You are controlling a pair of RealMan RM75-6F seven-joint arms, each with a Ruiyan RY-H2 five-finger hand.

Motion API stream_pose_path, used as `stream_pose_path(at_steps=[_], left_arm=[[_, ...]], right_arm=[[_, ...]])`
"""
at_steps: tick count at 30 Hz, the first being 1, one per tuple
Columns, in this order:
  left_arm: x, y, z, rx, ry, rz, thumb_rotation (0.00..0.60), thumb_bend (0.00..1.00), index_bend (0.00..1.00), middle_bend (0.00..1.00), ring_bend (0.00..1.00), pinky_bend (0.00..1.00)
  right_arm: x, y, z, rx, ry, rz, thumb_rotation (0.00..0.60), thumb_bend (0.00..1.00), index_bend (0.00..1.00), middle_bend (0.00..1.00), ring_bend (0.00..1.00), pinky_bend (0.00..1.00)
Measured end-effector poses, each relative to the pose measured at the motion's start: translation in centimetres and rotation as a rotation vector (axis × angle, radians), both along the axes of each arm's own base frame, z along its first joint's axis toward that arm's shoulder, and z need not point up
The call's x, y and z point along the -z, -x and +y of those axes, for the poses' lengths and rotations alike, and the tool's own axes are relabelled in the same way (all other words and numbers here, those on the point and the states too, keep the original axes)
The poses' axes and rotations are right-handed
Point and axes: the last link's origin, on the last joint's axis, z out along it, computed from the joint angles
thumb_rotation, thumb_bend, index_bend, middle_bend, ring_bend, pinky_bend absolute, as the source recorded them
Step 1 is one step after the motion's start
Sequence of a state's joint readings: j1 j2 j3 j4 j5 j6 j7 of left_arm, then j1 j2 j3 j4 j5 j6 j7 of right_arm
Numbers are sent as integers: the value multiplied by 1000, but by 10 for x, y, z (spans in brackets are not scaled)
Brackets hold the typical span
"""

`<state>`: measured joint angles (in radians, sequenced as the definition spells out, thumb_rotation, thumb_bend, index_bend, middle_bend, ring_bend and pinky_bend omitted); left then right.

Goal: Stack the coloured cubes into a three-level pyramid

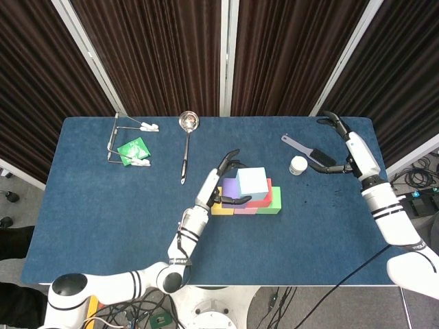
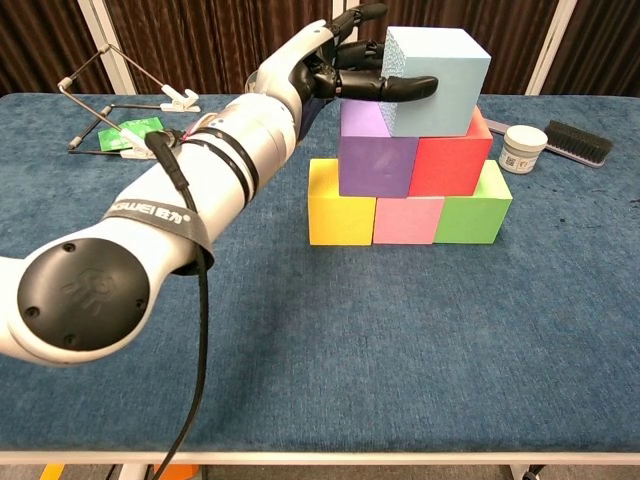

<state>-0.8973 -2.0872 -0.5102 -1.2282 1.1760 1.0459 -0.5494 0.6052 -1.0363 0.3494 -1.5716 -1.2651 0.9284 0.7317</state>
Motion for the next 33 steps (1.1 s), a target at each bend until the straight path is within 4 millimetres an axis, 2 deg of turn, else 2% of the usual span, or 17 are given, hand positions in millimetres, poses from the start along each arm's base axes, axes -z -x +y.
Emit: stream_pose_path(at_steps=[7,13,19,22,26,29,33], left_arm=[[-12,4,-1,16,-11,-15,600,62,67,235,81,110],[-38,34,0,19,-62,36,600,54,64,154,40,106],[-87,90,1,-9,-149,123,600,54,64,95,15,106],[-118,127,-3,-44,-219,195,600,54,64,92,14,105],[-162,188,-16,-143,-337,334,600,54,64,92,14,106],[-183,223,-24,-211,-403,436,600,52,64,92,13,107],[-201,263,-32,-277,-432,559,600,38,64,92,14,107]], right_arm=[[0,-1,2,-7,-16,12,600,47,0,151,0,0],[-3,-9,7,-33,-42,53,600,46,0,158,0,0],[1,-23,13,-71,-124,176,600,45,0,207,0,0],[9,-34,14,-100,-181,244,600,43,0,214,0,0],[22,-55,11,-154,-242,330,600,42,0,206,0,0],[32,-70,9,-188,-271,377,600,42,0,198,0,0],[44,-86,6,-220,-297,427,600,42,0,197,0,0]])
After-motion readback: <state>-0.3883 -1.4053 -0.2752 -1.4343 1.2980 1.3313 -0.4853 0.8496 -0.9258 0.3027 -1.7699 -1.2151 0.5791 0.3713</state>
